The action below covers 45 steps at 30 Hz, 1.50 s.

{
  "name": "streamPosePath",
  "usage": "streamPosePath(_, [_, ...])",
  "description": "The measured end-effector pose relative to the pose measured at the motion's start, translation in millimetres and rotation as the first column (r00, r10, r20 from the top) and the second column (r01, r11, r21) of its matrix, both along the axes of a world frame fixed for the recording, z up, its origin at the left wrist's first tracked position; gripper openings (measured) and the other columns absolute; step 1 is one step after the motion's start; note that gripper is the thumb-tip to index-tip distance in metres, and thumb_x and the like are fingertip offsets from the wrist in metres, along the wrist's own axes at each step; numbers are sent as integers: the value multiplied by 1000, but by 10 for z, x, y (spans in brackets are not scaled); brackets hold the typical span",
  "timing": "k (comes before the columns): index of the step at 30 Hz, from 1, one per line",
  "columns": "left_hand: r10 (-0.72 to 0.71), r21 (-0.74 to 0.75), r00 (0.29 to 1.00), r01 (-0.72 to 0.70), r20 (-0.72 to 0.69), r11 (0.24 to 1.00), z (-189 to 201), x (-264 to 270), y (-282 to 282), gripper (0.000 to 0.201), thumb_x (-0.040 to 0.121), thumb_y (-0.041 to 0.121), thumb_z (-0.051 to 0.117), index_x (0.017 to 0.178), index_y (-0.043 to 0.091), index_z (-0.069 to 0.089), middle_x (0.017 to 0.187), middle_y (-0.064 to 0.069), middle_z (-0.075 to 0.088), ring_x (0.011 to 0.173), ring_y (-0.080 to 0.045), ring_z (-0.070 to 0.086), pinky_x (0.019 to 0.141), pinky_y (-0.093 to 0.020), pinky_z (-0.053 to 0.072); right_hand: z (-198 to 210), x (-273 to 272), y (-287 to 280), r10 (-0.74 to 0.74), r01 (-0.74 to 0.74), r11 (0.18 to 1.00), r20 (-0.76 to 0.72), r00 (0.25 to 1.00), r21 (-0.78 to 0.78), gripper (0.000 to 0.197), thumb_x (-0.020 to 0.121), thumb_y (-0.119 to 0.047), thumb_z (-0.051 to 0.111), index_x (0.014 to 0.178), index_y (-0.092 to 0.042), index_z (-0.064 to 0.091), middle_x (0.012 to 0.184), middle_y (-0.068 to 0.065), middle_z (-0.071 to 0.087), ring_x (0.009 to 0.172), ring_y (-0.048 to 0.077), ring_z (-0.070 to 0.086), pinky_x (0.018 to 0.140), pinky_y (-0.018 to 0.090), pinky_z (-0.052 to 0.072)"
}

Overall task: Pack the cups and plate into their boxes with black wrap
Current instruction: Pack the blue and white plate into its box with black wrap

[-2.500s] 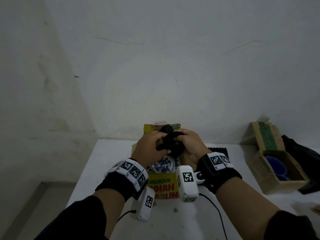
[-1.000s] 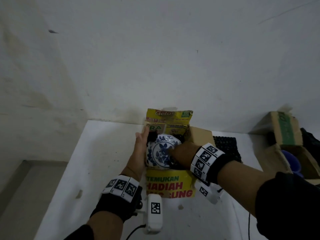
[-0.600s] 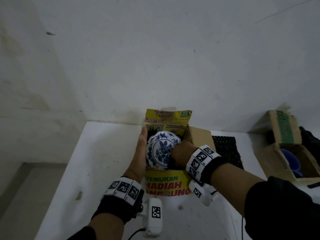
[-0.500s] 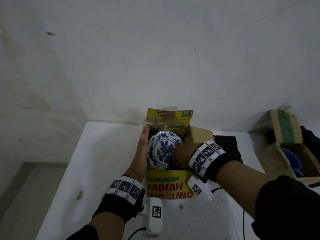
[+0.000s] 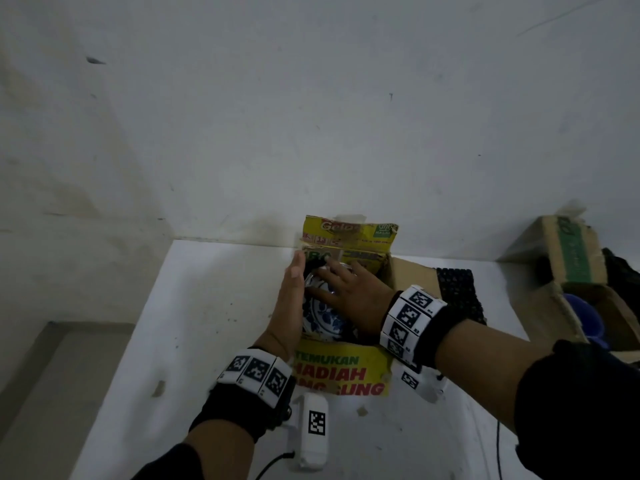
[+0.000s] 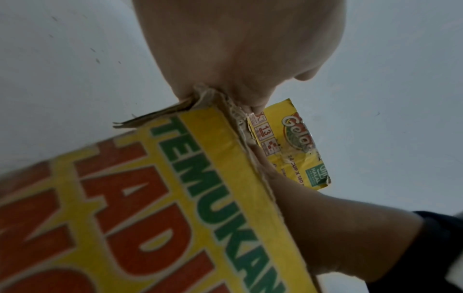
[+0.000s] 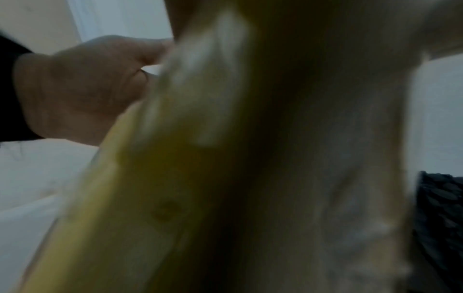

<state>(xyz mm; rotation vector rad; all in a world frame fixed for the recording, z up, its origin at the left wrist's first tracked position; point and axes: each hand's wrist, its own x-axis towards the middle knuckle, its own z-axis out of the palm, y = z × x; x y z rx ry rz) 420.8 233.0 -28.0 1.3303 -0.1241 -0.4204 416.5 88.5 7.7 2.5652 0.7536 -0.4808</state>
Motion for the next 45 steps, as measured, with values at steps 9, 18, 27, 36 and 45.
streamPosePath(9, [43, 10, 999, -43, 33, 999, 2, 16, -31, 91, 67, 82, 34, 143, 37, 16, 155, 11, 16, 142, -7, 18, 118, -44, 16, -150, 123, 4, 6, -9, 997, -40, 999, -71, 81, 97, -32, 45, 147, -21, -17, 157, 15, -12, 145, 33, -6, 110, 54, 21])
streamPosePath(18, [60, -16, 998, -60, 11, 998, -49, 51, -39, 75, 80, 60, 29, 146, 28, 14, 155, 8, 15, 142, -8, 18, 119, -41, 18, -171, 122, 98, -11, -6, 989, -116, 993, -149, 95, 92, -42, 51, 145, -13, -23, 155, 21, -16, 144, 36, -9, 112, 54, 18])
streamPosePath(27, [-27, 98, 999, 24, 26, 995, -133, 52, 13, 82, 74, 85, 28, 143, 40, 24, 154, 10, 23, 142, -10, 21, 118, -45, 19, -252, 172, 47, -83, 78, 996, -205, 975, -36, 99, 88, -36, 60, 147, -17, -18, 156, 17, -17, 144, 33, -10, 111, 52, 19])
streamPosePath(36, [-42, 253, 991, 9, 124, 968, -81, 101, 34, 91, 70, 87, 26, 146, 37, 17, 155, 12, 16, 142, -6, 17, 118, -44, 19, -183, 23, 4, -113, 128, 988, -170, 979, 83, 61, 98, -25, 42, 150, -21, 11, 157, 13, 8, 142, 32, 18, 109, 48, 27])
streamPosePath(45, [-198, 781, 960, -33, 199, 623, 235, 33, -24, 66, 90, 60, 24, 147, 29, 13, 157, 10, 3, 145, -16, -5, 115, -52, -5, 326, -232, -296, -251, 271, 887, -102, 962, 374, 35, 93, -24, 53, 127, -22, 53, 125, 6, 54, 105, 28, 57, 80, 39, 52])
